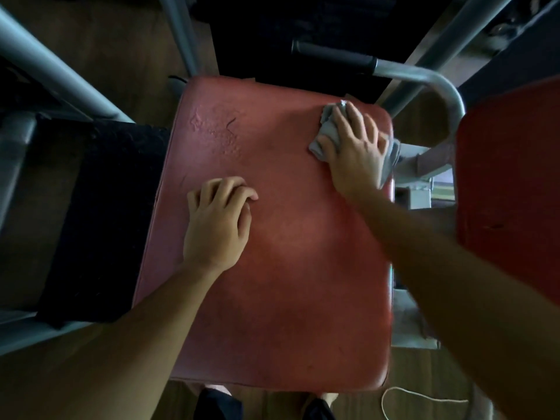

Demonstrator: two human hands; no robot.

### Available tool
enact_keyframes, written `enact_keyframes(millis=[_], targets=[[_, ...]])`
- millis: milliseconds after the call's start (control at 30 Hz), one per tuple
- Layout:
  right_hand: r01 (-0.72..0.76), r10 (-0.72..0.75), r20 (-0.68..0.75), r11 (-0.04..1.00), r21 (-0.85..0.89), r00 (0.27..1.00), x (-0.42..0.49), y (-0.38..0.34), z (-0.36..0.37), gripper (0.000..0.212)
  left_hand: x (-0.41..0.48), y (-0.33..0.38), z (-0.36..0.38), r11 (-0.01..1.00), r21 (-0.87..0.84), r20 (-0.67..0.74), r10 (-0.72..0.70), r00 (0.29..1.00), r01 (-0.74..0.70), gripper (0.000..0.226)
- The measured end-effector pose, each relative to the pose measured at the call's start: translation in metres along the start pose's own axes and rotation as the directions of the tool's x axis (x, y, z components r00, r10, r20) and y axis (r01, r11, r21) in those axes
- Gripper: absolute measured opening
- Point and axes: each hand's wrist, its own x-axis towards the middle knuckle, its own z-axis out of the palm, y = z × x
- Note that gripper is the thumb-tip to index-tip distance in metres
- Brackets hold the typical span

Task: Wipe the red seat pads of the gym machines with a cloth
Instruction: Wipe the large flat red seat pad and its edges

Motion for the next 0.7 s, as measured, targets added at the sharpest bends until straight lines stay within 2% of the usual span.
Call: enact_keyframes(millis=[67,100,167,233,267,300,400,567,700], targets=[[-0.124,0.123,0.014,0.992,0.014,0.992,-0.020,-0.028,0.004,0.062,0.000,0.000,-0.001,1.000,-0.008,0.000,0.004,1.000,-0.004,0.017],[-0.124,0.123,0.036,0.992,0.024,0.992,-0.032,-0.039,0.004,0.062,0.000,0.001,-0.002,1.000,-0.016,0.000,0.004,1.000,-0.004,0.018],[-0.011,0.004,0.099,0.997,0.079,0.995,-0.053,-0.052,0.002,0.063,0.000,0.001,-0.004,0.999,-0.033,-0.001,-0.005,1.000,0.005,0.023],[0.137,-0.172,0.139,0.963,0.231,0.975,-0.064,-0.049,-0.005,0.059,0.000,0.002,-0.005,0.999,-0.036,0.005,-0.016,1.000,0.016,0.028],[0.159,-0.203,0.115,0.938,0.308,0.972,-0.066,-0.041,-0.010,0.056,0.000,0.002,-0.005,0.999,-0.034,0.011,-0.017,1.000,0.018,0.030],[0.141,-0.172,0.061,0.927,0.348,0.983,-0.066,-0.030,-0.014,0.051,0.000,0.002,-0.005,0.999,-0.034,0.015,-0.016,1.000,0.017,0.031],[-0.025,0.049,-0.055,0.929,0.369,0.997,-0.072,0.009,-0.017,0.042,-0.002,0.003,-0.004,1.000,-0.015,0.026,-0.004,1.000,0.004,0.032],[-0.007,0.033,-0.062,0.925,0.379,0.998,-0.082,0.026,-0.011,0.042,-0.003,0.006,-0.006,0.999,0.040,0.061,-0.003,0.998,0.000,0.036],[-0.015,0.055,-0.094,0.923,0.384,0.994,-0.081,0.025,-0.010,0.041,0.011,0.016,-0.006,0.993,-0.036,0.018,-0.109,0.994,0.110,0.036]])
